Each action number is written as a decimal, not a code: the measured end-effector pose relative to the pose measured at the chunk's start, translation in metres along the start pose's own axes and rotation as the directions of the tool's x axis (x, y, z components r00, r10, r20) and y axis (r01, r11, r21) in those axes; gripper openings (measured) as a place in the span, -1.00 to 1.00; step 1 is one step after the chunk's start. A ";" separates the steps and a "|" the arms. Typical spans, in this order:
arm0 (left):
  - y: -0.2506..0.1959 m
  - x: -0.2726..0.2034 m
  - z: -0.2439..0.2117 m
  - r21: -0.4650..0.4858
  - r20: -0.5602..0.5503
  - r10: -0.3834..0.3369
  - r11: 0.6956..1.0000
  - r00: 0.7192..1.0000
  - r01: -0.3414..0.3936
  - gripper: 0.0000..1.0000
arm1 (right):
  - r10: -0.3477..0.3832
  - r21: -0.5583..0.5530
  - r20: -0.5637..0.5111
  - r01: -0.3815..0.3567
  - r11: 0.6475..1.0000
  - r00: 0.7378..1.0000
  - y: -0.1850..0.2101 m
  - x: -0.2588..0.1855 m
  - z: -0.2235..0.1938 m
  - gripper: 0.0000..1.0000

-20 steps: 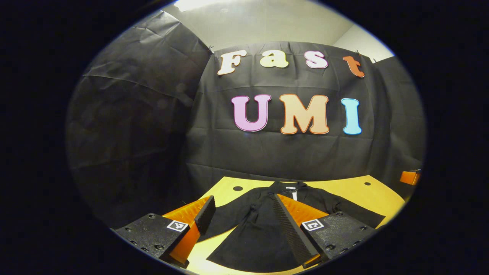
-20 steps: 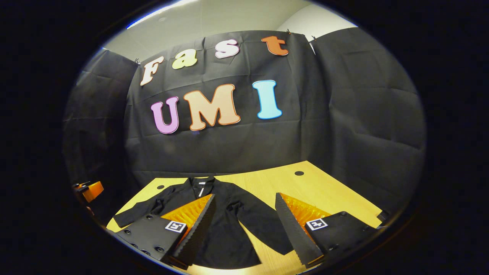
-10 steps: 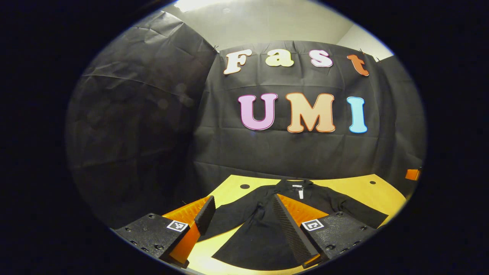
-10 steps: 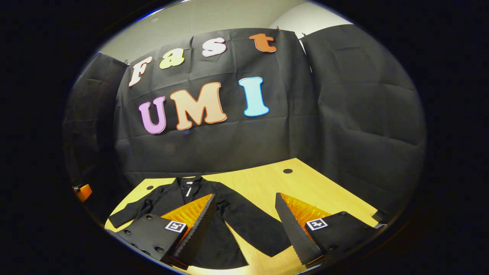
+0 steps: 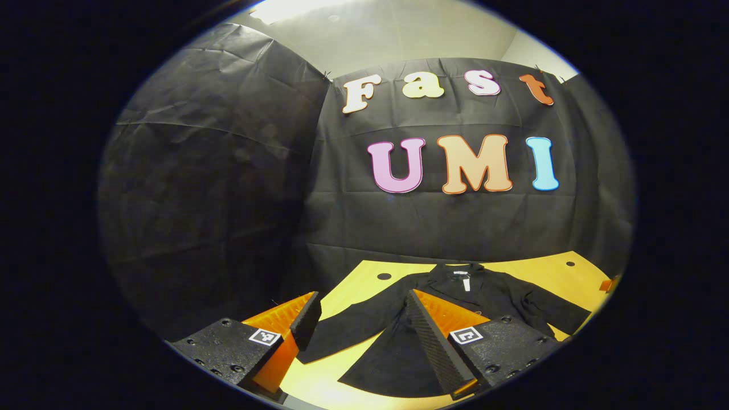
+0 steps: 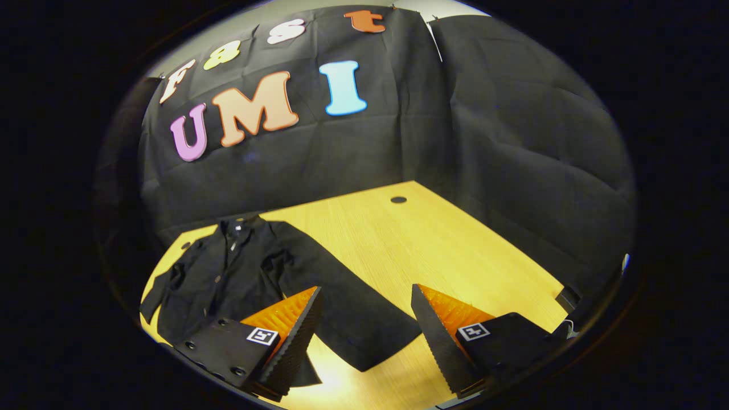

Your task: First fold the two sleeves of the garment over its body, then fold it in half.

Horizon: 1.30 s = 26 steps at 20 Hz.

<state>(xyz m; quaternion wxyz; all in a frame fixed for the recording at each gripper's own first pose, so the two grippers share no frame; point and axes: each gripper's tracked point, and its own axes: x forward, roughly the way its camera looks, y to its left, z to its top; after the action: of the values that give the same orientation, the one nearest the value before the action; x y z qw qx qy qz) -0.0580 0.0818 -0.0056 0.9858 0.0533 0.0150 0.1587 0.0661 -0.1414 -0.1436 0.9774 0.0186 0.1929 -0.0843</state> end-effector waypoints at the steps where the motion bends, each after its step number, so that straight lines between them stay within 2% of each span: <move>1: 0.000 0.000 -0.001 0.004 0.000 0.002 1.000 1.000 -0.002 0.86 | 0.003 0.015 -0.031 -0.003 1.000 1.000 -0.003 0.005 -0.009 0.97; 4: 0.001 -0.004 -0.006 0.017 -0.010 0.012 1.000 1.000 -0.012 0.84 | -0.002 0.032 -0.122 0.006 0.999 0.993 -0.013 0.022 -0.040 0.97; 5: 0.002 -0.005 -0.006 0.017 -0.013 0.017 1.000 1.000 -0.017 0.84 | -0.008 0.024 -0.143 0.011 1.000 0.990 -0.017 0.028 -0.047 0.87; 8: 0.002 -0.007 -0.009 0.006 -0.019 0.024 1.000 1.000 -0.024 0.86 | -0.018 0.019 -0.185 0.021 1.000 0.983 -0.024 0.040 -0.061 0.87; 9: 0.002 -0.007 -0.011 0.007 -0.025 0.025 1.000 0.999 -0.025 0.86 | -0.018 0.020 -0.198 0.022 1.000 0.980 -0.026 0.044 -0.065 0.97; 10: 0.001 -0.008 -0.013 0.009 -0.030 0.024 1.000 0.999 -0.024 0.86 | -0.020 0.016 -0.211 0.024 1.000 0.977 -0.028 0.049 -0.069 0.87; 11: 0.001 -0.008 -0.013 0.012 -0.034 0.024 1.000 0.999 -0.024 0.86 | -0.026 0.011 -0.225 0.029 1.000 0.974 -0.029 0.055 -0.073 0.97; 14: 0.001 -0.006 -0.013 0.018 -0.031 0.032 0.999 0.999 -0.032 0.86 | -0.038 -0.013 -0.264 0.035 0.999 0.964 -0.028 0.065 -0.081 0.97; 18: 0.000 -0.004 -0.020 0.014 -0.053 0.037 0.999 0.998 -0.036 0.86 | -0.063 -0.100 -0.241 0.040 0.994 0.969 -0.033 0.068 -0.084 0.96; 21: -0.001 -0.002 -0.024 0.007 -0.062 0.034 0.999 0.997 -0.034 0.86 | -0.057 -0.094 -0.215 0.038 0.995 0.975 -0.033 0.070 -0.084 0.97; 22: -0.003 -0.002 -0.026 0.006 -0.067 0.031 1.000 0.997 -0.031 0.86 | -0.053 -0.097 -0.209 0.033 0.995 0.977 -0.032 0.071 -0.084 0.86; 23: -0.004 -0.001 -0.027 0.008 -0.070 0.029 1.000 0.997 -0.029 0.86 | -0.051 -0.103 -0.206 0.030 0.994 0.977 -0.031 0.072 -0.084 0.94; 25: -0.006 0.002 -0.028 0.007 -0.073 0.023 1.000 0.997 -0.022 0.86 | -0.021 -0.109 -0.205 -0.001 0.994 0.978 -0.022 0.072 -0.086 0.88; 26: -0.007 0.002 -0.028 0.007 -0.073 0.019 1.000 0.997 -0.018 0.86 | -0.013 -0.124 -0.203 -0.013 0.992 0.979 -0.019 0.073 -0.087 0.51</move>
<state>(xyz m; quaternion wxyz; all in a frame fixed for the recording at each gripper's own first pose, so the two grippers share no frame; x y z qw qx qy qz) -0.0548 0.0785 -0.0344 0.9829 0.0506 0.0509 0.1695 0.0973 -0.1660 -0.2517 0.9518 -0.0342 0.2968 -0.0697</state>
